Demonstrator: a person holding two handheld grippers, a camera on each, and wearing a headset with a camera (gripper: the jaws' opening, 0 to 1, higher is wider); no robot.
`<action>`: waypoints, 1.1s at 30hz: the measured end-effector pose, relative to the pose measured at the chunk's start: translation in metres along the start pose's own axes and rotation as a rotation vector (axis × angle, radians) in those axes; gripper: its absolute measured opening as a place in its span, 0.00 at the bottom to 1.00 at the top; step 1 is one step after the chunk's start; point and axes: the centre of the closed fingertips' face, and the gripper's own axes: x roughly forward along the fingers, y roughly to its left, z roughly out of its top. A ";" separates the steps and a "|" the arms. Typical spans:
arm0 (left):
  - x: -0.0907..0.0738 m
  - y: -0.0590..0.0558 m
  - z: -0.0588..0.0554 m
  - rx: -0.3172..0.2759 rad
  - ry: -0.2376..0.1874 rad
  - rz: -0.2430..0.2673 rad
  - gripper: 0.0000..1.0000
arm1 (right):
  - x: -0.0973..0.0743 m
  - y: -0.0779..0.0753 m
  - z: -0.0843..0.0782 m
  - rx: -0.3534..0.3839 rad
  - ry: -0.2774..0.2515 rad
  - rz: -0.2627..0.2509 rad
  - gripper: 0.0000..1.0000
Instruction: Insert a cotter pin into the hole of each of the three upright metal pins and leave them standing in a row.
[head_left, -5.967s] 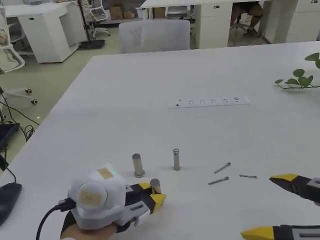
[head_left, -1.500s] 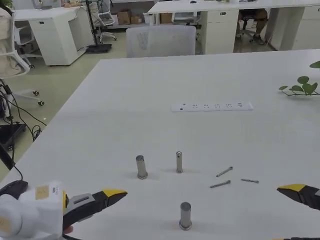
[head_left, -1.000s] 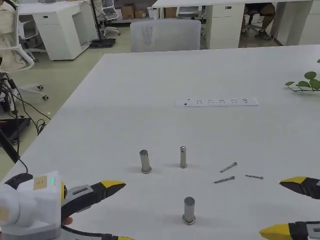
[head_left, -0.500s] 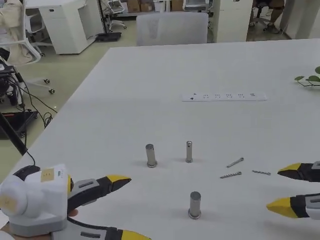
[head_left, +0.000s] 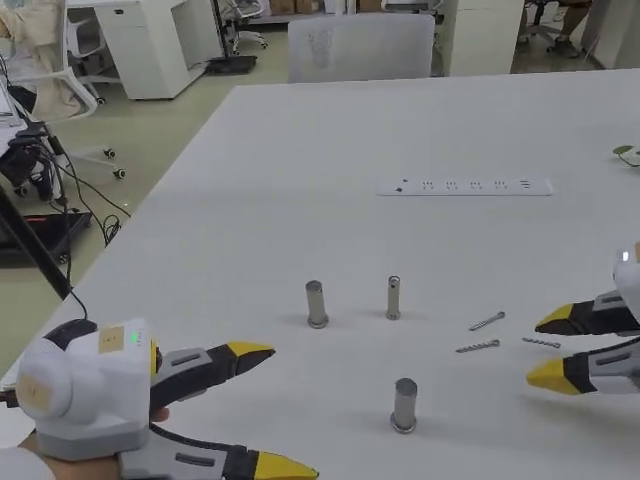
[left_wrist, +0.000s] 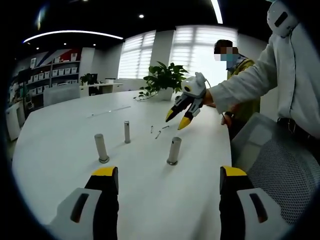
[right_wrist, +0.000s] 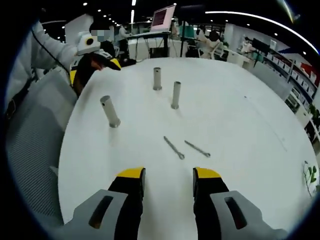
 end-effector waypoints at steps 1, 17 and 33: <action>0.000 0.000 0.000 0.000 0.000 -0.001 0.83 | 0.003 0.000 0.001 -0.018 0.011 0.008 0.39; 0.000 0.000 -0.001 0.000 0.006 -0.005 0.82 | 0.034 -0.004 0.010 -0.202 0.108 0.104 0.25; 0.000 -0.003 0.003 0.007 0.001 -0.006 0.82 | 0.042 -0.008 0.006 -0.271 0.187 0.187 0.16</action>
